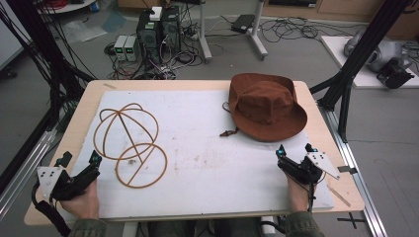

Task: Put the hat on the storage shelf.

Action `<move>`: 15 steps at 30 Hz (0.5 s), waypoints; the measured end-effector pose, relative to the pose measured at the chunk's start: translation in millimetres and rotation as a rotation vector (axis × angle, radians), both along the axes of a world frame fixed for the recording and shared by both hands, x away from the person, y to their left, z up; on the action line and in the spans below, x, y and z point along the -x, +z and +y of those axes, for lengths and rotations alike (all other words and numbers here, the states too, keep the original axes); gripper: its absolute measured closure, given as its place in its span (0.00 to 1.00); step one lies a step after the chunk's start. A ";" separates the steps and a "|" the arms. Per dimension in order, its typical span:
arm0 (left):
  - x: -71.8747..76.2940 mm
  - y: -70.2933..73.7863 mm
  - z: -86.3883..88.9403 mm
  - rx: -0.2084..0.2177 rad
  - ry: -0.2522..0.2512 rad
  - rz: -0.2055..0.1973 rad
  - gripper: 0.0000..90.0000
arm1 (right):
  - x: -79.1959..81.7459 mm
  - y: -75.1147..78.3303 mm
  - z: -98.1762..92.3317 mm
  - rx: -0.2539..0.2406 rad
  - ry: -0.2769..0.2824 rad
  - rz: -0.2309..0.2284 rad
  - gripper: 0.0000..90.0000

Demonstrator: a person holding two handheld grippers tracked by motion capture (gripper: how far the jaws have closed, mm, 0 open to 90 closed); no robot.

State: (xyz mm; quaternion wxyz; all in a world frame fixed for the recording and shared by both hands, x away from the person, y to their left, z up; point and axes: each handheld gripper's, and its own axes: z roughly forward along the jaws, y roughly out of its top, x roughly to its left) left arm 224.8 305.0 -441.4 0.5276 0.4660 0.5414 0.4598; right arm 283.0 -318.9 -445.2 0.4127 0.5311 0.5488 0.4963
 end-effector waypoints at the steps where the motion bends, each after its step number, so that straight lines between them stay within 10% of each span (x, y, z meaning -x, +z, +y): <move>1: 0.0 0.0 0.0 0.000 0.000 0.000 0.17 | 0.2 0.5 0.4 0.002 0.001 -0.005 0.05; 7: 1.5 0.8 0.9 0.005 0.006 -0.004 0.17 | -0.4 4.5 5.6 0.058 0.029 -0.038 0.05; 15: 1.2 0.4 5.2 0.004 0.021 -0.006 0.17 | -9.5 20.7 5.4 -0.003 0.012 -0.060 0.05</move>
